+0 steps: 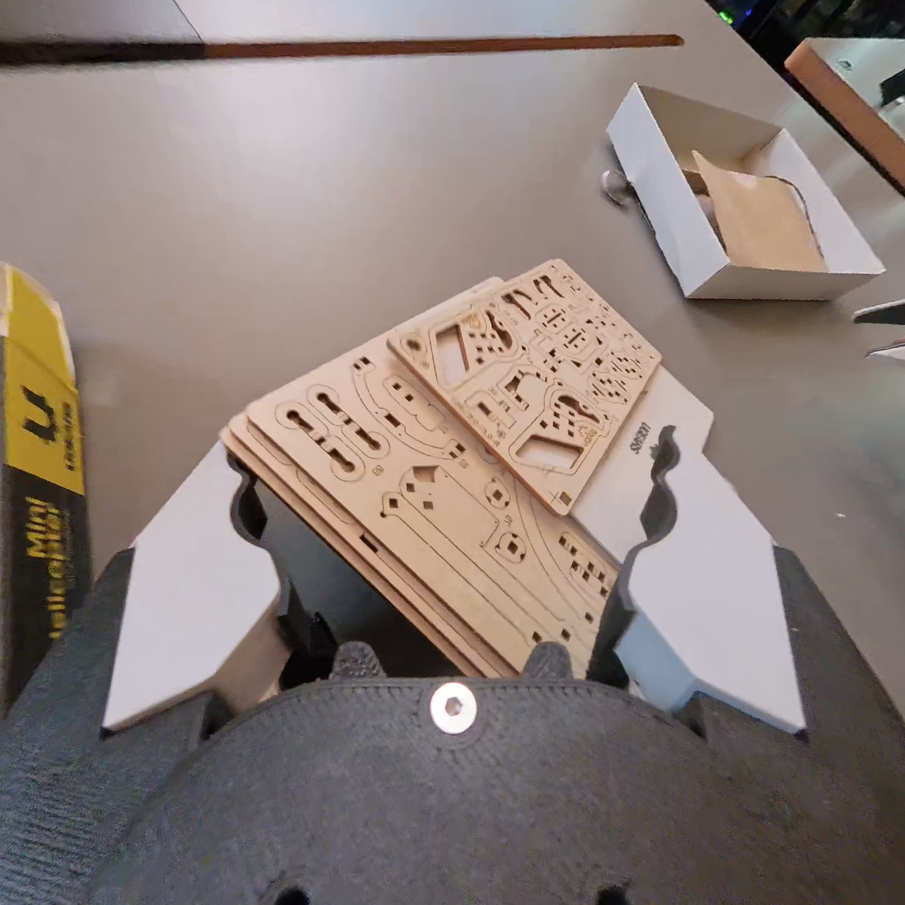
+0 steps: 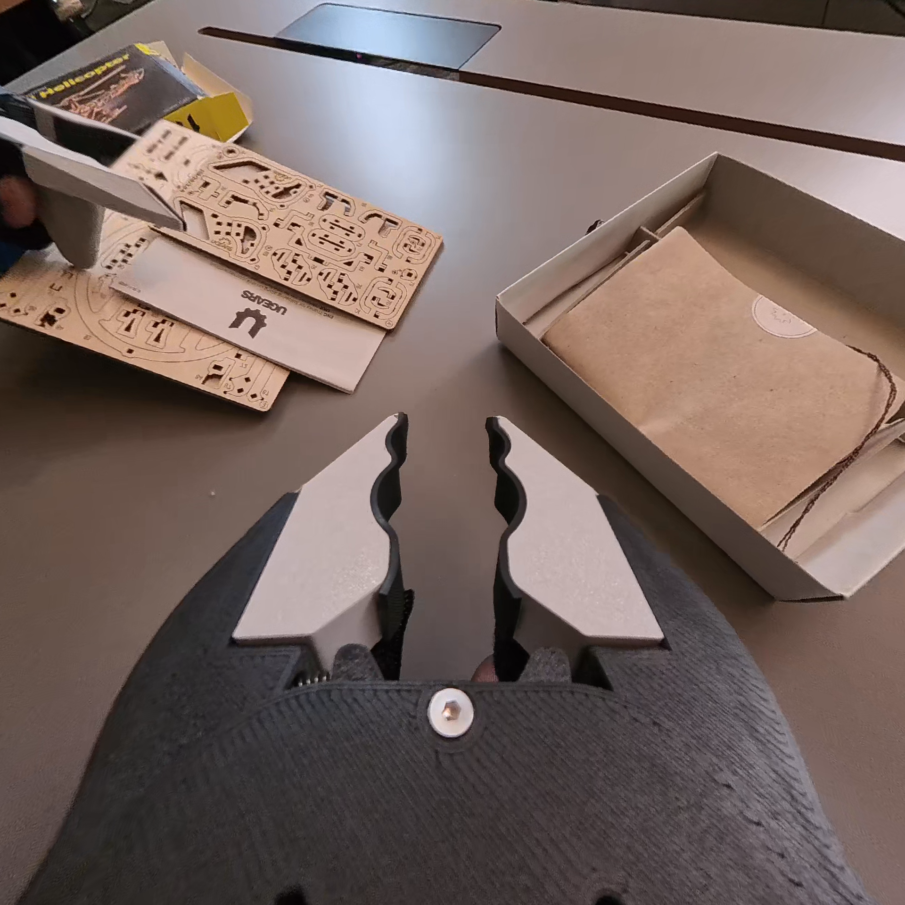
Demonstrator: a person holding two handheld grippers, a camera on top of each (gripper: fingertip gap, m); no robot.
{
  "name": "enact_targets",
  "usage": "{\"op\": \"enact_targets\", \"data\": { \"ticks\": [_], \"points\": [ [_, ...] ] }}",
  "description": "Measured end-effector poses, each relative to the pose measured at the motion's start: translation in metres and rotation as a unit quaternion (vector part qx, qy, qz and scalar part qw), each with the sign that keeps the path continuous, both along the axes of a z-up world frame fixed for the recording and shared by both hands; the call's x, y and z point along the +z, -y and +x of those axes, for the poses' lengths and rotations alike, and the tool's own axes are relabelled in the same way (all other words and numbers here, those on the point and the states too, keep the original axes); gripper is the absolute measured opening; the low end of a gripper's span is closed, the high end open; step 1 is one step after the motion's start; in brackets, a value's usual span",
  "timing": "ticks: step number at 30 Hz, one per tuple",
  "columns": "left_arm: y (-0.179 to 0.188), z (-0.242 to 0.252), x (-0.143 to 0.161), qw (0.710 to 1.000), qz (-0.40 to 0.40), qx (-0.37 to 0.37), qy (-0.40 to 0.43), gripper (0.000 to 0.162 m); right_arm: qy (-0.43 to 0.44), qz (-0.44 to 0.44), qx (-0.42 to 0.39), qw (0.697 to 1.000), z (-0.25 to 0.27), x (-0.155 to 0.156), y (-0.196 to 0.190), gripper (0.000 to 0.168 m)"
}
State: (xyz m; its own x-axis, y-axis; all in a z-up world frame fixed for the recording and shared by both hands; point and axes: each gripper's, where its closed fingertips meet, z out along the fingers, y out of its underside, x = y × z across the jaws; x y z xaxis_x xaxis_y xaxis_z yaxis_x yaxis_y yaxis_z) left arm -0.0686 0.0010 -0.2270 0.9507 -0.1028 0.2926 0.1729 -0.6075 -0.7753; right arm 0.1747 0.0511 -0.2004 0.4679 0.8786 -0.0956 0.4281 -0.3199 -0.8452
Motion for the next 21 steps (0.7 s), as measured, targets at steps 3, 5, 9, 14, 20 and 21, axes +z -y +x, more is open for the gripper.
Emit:
{"op": "enact_targets", "data": {
  "ticks": [3, 5, 9, 14, 20, 21],
  "points": [
    [-0.003, -0.006, -0.001, 0.999, 0.013, -0.002, -0.039, 0.157, -0.011, 0.000, -0.002, 1.000, 0.003, 0.003, -0.002, 0.033],
    [-0.004, -0.012, 0.001, 0.997, 0.021, 0.000, -0.071, 0.157, -0.012, 0.000, -0.005, 1.000, 0.006, 0.003, -0.004, 0.034],
    [-0.003, -0.023, 0.007, 0.992, 0.010, 0.000, -0.125, 0.157, -0.010, 0.011, -0.014, 1.000, 0.011, 0.004, -0.013, 0.035],
    [-0.004, -0.006, 0.035, 0.994, 0.057, -0.020, -0.086, 0.154, 0.024, 0.090, -0.037, 0.995, 0.026, 0.018, -0.057, 0.036],
    [-0.001, 0.013, 0.048, 0.993, 0.091, -0.045, -0.068, 0.145, 0.122, 0.060, 0.124, 0.983, 0.011, 0.018, -0.125, 0.058],
    [-0.001, 0.015, 0.049, 0.992, 0.097, -0.045, -0.063, 0.145, 0.157, 0.048, 0.169, 0.972, 0.005, 0.009, -0.130, 0.064]
  ]
}}
